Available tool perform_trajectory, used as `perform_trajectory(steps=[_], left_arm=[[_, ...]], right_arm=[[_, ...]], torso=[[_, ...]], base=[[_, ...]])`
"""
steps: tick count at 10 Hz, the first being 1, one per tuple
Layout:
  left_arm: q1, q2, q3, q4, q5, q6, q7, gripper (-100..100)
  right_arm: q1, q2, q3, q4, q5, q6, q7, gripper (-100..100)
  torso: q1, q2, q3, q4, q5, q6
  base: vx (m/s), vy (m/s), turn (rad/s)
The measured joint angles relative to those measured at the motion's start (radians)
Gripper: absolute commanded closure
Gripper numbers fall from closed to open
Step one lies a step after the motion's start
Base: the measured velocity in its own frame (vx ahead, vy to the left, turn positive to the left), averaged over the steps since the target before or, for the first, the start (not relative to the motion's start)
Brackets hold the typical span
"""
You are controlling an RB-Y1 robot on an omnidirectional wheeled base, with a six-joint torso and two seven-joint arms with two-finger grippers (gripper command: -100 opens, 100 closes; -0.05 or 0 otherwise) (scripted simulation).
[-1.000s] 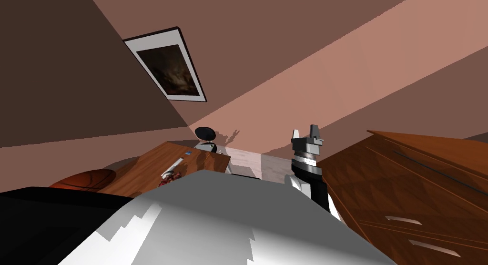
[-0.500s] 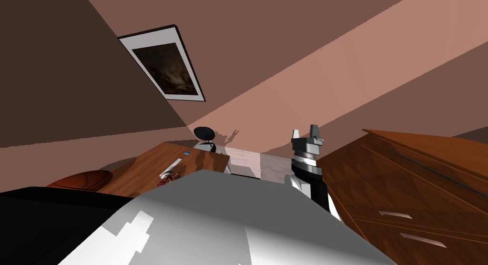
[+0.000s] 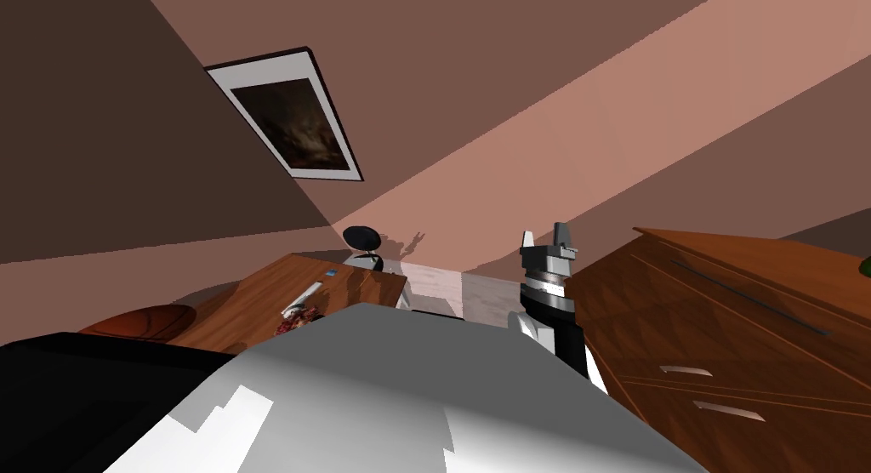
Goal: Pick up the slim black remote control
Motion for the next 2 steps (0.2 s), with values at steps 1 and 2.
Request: perform_trajectory(steps=[1, 2], left_arm=[[-0.012, 0.004, 0.003, 0.026, 0.012, -0.007, -0.018, 100], [-0.013, 0.004, 0.003, 0.028, 0.013, -0.009, -0.022, 0]], right_arm=[[0.000, 0.000, 0.000, 0.000, 0.000, 0.000, 0.000, 0], [0.000, 0.000, 0.000, 0.000, 0.000, 0.000, 0.000, 0]], torso=[[0.002, 0.000, 0.000, 0.000, 0.000, 0.000], [0.002, -0.001, 0.000, 0.000, 0.000, 0.000]], base=[[0.000, 0.000, 0.000], [0.000, 0.000, 0.000]])
